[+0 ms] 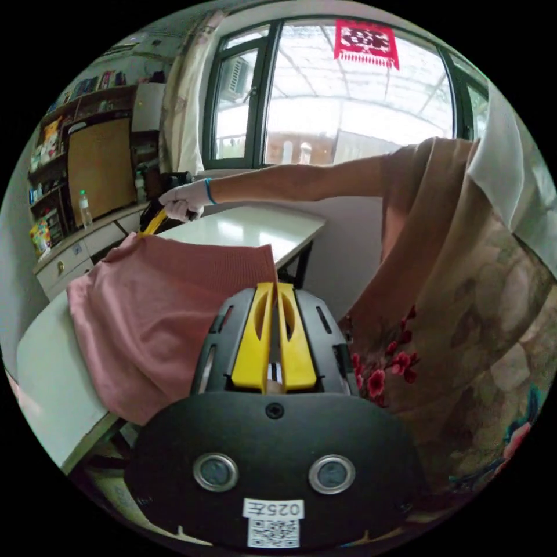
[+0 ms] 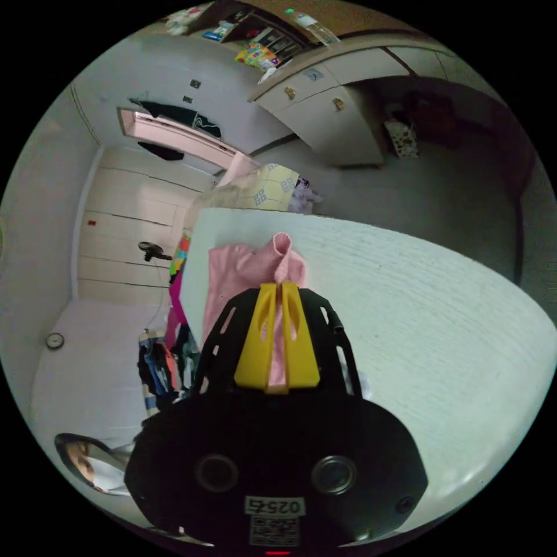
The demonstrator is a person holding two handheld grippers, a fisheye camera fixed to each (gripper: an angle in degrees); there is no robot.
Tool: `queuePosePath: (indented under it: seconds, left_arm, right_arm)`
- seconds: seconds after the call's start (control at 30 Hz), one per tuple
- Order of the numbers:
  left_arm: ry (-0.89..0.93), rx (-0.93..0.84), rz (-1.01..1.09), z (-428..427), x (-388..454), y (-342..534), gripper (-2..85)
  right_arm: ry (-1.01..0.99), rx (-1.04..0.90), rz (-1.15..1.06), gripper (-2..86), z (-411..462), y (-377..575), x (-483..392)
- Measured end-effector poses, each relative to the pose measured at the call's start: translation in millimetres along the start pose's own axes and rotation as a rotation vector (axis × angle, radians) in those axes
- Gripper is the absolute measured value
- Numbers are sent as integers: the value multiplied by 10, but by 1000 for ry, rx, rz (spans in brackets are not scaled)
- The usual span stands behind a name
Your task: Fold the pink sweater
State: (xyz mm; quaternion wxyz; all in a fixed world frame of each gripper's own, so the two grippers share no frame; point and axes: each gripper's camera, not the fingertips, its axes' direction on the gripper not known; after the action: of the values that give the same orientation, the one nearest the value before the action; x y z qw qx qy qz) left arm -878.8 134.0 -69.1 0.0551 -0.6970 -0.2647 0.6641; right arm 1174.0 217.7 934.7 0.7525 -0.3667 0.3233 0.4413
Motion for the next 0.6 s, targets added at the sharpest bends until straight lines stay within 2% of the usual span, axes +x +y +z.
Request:
queuePosePath:
  seconds: [0.07,0.17,0.3,0.37,0.47,0.6]
  left_arm:
    - [0,-62,-9,176,-56,-82,8]
    - [27,-48,-129,71,-353,-107,54]
    - [-104,98,-369,-745,-1079,-30,57]
    - [-182,122,-533,-1110,-1706,-10,46]
    - [-222,-14,-642,-1066,-2364,-205,40]
    - [-260,-227,-658,-674,-2828,-526,39]
  right_arm:
    - [140,-45,-13,23,164,27,-34]
    - [204,-70,-34,70,270,186,-11]
    - [179,-20,-123,128,238,741,-63]
    - [93,34,-131,131,253,1169,-45]
    - [36,102,-117,130,349,1603,-20]
    - [46,149,-111,130,590,2031,-50]
